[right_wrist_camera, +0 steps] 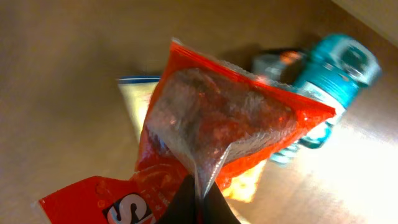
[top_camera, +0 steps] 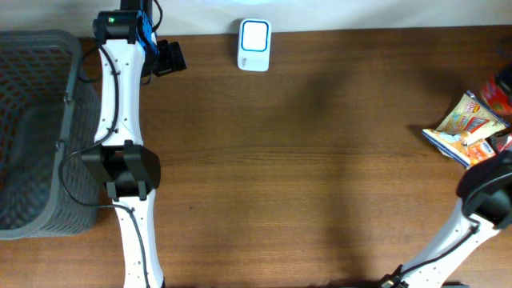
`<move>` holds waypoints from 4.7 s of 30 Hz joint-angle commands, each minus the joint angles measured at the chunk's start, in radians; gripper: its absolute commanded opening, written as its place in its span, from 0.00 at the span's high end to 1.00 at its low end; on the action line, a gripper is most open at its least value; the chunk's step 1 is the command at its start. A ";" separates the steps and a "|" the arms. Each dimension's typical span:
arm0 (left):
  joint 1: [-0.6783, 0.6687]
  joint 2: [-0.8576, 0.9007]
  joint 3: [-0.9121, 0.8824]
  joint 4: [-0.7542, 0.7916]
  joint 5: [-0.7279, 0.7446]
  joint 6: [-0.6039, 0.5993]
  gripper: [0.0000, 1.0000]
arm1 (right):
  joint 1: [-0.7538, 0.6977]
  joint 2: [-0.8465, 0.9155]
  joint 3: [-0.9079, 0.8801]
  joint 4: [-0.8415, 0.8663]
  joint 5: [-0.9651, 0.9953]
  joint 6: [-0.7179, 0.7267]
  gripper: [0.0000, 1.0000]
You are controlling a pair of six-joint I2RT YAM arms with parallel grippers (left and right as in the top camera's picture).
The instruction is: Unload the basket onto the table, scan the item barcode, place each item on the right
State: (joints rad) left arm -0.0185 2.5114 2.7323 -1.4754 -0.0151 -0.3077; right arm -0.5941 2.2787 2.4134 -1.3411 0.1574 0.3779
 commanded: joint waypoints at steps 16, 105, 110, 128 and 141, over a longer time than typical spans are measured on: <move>0.002 -0.023 -0.001 0.001 -0.008 -0.006 0.01 | -0.090 -0.099 -0.127 -0.069 -0.058 0.006 0.18; 0.002 -0.023 -0.001 0.001 -0.008 -0.006 0.01 | 0.385 -1.608 -1.012 -0.309 -0.288 -0.049 0.02; 0.002 -0.023 -0.001 0.001 -0.008 -0.006 0.01 | 0.385 -1.608 -1.012 -0.309 -0.288 -0.049 0.01; 0.002 -0.023 -0.001 0.001 -0.008 -0.006 0.01 | 0.516 -1.680 -1.021 -0.188 -0.277 -0.223 0.01; 0.002 -0.023 -0.001 0.001 -0.008 -0.006 0.01 | 0.608 -2.079 -1.486 0.255 -0.277 -0.341 0.01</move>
State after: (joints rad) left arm -0.0185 2.5114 2.7323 -1.4754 -0.0154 -0.3077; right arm -0.0277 0.2764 1.0409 -1.1656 -0.1291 0.0856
